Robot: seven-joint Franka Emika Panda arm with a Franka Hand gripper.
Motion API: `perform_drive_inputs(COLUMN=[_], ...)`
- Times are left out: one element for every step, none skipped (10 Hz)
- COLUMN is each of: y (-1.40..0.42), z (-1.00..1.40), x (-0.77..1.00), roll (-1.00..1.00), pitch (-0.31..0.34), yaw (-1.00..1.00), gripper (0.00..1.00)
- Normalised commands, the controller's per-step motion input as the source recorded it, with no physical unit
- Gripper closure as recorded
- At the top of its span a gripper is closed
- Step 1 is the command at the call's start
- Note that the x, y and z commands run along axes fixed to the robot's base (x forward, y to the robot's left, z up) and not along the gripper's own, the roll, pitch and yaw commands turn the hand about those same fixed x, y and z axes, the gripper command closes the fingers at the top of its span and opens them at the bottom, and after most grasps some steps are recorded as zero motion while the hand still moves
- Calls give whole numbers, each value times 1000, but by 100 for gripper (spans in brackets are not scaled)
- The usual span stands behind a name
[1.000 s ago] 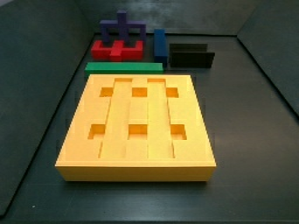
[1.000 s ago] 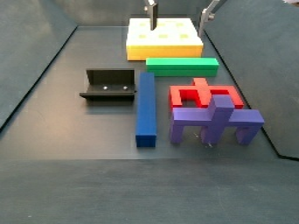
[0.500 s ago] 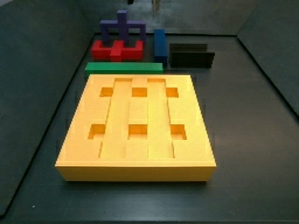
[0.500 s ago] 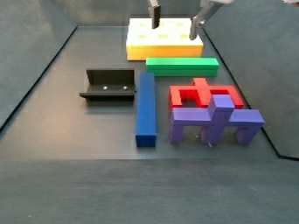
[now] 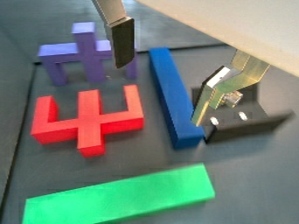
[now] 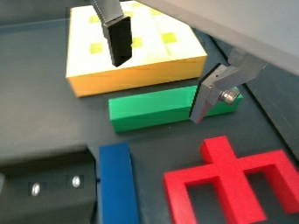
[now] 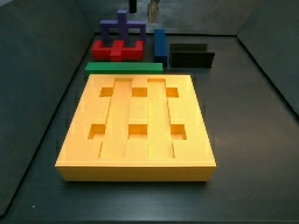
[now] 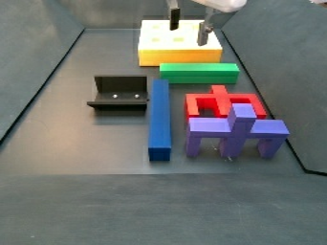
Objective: Pick up the green object. Move up. Move to above the board. Insert the green object.
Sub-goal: Pick up the green object.
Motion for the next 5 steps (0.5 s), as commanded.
perform_drive_inputs(y=[-277,-291,-263,-246,-111], z=[-186,-194,-400,-426,-486], x=[0,0,-134,-154,-171], roll=[0,-10,-176,-179,-219], pitch=[-61,-67,-234,-231,-144], yaw=[-929,-894,-726,-740,-786], gripper=[0,0,0,0,0])
